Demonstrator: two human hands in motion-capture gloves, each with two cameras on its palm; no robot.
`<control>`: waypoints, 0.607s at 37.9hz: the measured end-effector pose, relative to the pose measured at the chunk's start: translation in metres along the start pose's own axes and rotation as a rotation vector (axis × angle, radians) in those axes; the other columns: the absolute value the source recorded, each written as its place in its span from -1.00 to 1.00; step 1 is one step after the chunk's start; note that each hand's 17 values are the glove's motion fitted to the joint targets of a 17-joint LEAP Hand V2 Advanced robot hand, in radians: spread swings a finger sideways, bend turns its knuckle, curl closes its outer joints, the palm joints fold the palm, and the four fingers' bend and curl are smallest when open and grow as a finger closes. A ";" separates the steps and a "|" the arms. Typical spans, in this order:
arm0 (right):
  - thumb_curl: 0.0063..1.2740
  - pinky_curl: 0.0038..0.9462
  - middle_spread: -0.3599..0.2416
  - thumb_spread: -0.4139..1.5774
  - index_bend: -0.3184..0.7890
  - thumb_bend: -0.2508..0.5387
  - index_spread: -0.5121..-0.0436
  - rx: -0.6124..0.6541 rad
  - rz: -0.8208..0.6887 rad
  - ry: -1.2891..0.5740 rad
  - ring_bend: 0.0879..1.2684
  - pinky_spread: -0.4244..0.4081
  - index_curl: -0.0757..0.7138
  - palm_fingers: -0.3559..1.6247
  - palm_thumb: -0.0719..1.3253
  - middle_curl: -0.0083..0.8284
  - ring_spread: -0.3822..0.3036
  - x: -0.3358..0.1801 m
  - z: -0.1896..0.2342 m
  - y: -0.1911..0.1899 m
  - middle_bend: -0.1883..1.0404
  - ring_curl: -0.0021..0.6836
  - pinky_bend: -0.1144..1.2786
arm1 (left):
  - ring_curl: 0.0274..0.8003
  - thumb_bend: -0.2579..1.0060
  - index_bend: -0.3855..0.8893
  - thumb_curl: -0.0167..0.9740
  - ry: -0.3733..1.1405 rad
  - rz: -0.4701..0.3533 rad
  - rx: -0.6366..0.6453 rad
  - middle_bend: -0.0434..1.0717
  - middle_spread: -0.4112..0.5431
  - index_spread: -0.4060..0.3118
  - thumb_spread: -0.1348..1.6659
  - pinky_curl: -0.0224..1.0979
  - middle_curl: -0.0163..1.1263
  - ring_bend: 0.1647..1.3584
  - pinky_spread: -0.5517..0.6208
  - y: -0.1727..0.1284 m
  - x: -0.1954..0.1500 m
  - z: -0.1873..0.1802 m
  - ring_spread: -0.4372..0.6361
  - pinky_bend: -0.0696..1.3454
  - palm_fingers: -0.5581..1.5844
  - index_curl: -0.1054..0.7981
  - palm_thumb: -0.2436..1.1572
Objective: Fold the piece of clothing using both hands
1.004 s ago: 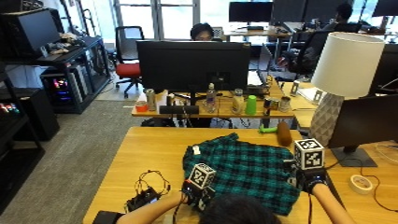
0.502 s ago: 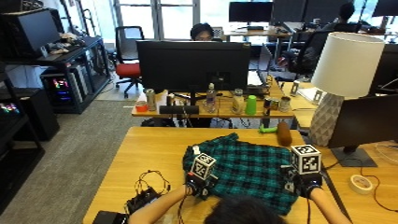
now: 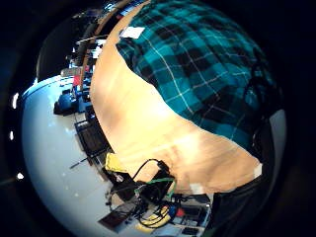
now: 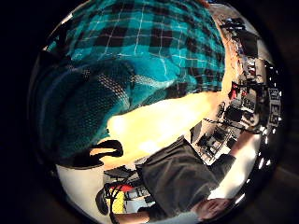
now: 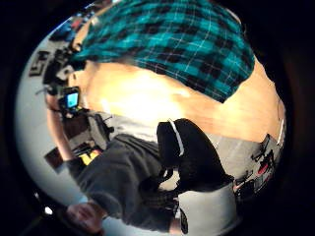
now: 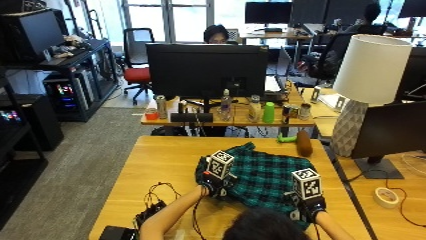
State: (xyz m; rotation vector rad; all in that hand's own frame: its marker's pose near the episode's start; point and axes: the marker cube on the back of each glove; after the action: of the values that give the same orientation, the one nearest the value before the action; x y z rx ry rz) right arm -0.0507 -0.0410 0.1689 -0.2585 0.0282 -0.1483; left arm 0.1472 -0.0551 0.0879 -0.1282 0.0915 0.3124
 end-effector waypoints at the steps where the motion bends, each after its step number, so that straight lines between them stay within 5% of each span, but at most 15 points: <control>1: -0.67 -0.34 0.01 0.63 -0.19 -0.38 0.18 -0.008 -0.011 -0.009 -0.13 0.18 -0.24 0.03 -0.33 0.00 -0.05 -0.003 0.005 -0.005 -0.11 0.03 -0.17 | -0.05 -0.50 -0.06 0.11 -0.008 0.001 0.012 -0.20 -0.76 -0.63 0.13 -0.22 -0.15 -0.27 -0.74 -0.005 -0.002 -0.002 -0.85 0.05 0.67 0.05 0.50; 11: -0.60 -0.30 -0.07 0.60 -0.26 -0.34 0.25 -0.080 -0.085 -0.095 -0.15 0.06 -0.21 0.03 -0.15 0.05 -0.16 -0.038 0.050 -0.042 -0.13 0.11 -0.18 | 0.01 -0.57 -0.10 0.20 -0.063 -0.069 0.047 -0.21 -0.78 -0.66 0.12 -0.19 -0.11 -0.30 -0.73 -0.058 -0.031 -0.004 -0.85 -0.01 0.67 0.15 0.53; 19: -0.49 -0.26 -0.07 0.59 -0.28 -0.23 0.31 0.016 0.019 0.010 -0.17 -0.01 -0.26 0.03 0.08 0.06 -0.20 -0.036 0.065 -0.060 -0.18 0.14 -0.09 | 0.04 -0.61 -0.11 0.26 -0.073 -0.099 0.081 -0.22 -0.79 -0.67 0.12 -0.18 -0.08 -0.31 -0.73 -0.053 -0.040 -0.020 -0.85 -0.04 0.67 0.20 0.54; 23: -0.39 -0.26 -0.12 0.53 -0.22 -0.05 0.28 0.104 0.068 0.041 -0.13 -0.17 -0.25 0.29 0.34 0.06 -0.27 -0.028 0.062 -0.063 -0.17 0.12 -0.03 | 0.05 -0.62 -0.12 0.28 -0.068 -0.103 0.079 -0.23 -0.79 -0.67 0.12 -0.17 -0.07 -0.31 -0.72 -0.049 -0.042 -0.021 -0.85 -0.05 0.67 0.22 0.54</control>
State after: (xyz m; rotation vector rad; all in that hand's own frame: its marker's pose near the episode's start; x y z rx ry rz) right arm -0.0848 -0.0814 0.2455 -0.1502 0.0694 -0.0868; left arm 0.1218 -0.1170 0.0777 -0.0440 0.0297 0.2103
